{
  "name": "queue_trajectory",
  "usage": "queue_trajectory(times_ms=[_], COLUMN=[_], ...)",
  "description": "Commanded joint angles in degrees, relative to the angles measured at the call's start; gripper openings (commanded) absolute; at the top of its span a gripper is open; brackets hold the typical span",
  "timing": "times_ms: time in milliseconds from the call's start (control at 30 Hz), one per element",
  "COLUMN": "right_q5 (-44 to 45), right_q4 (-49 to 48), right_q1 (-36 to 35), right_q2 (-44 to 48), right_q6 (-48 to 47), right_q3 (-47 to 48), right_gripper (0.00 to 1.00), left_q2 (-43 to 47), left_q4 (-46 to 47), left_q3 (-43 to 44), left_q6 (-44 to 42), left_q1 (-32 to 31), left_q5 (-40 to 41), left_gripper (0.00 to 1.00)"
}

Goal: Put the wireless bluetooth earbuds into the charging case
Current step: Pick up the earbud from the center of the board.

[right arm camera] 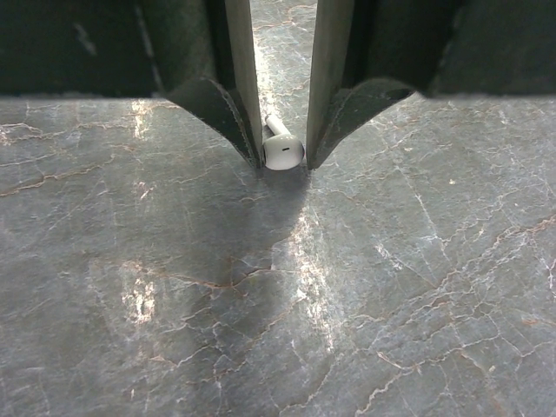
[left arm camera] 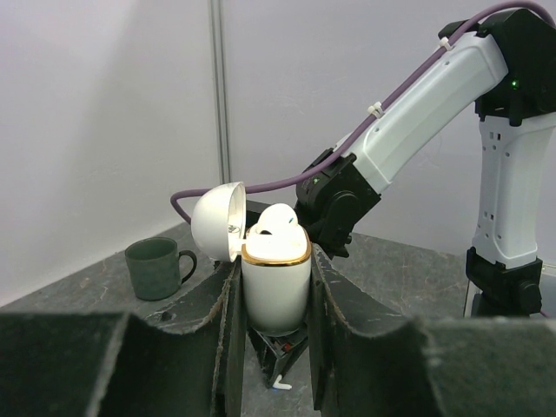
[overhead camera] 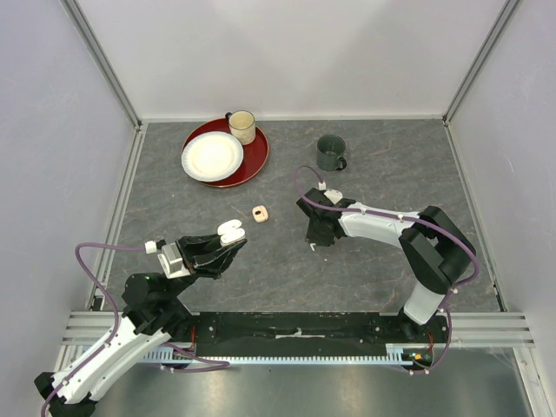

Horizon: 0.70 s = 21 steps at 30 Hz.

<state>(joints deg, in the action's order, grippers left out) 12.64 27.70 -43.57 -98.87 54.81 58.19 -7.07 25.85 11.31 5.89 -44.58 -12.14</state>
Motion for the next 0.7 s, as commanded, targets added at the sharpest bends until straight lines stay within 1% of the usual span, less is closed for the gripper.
queue_trajectory(times_ms=[0, 233, 367, 467, 600, 667], right_q5=[1.3, 1.2, 1.2, 1.2, 1.5, 1.9], right_q4=[0.9, 0.7, 0.7, 0.7, 0.6, 0.2], right_q1=[0.2, 0.2, 0.2, 0.2, 0.2, 0.1], right_q2=[-0.2, -0.4, -0.4, -0.4, 0.1, 1.1], right_q6=[-0.5, -2.3, -2.8, -2.8, -2.8, -2.7], right_q3=[-1.2, -0.7, -0.6, -0.8, -0.8, -0.7], right_gripper=[0.35, 0.35, 0.34, 0.28, 0.13, 0.12], left_q2=[0.0, -0.1, -0.1, -0.3, -0.7, -0.8], left_q4=[2.3, 2.5, 2.6, 2.6, 2.6, 2.7], left_q3=[0.8, 0.5, 0.6, 0.6, 0.6, 0.6], left_q6=[0.6, 1.2, 1.2, 1.3, 1.3, 1.3], left_q1=[0.3, 0.3, 0.2, 0.3, 0.3, 0.3], left_q5=[0.1, 0.0, 0.3, 0.2, 0.2, 0.2], left_gripper=[0.02, 0.02, 0.02, 0.02, 0.02, 0.02])
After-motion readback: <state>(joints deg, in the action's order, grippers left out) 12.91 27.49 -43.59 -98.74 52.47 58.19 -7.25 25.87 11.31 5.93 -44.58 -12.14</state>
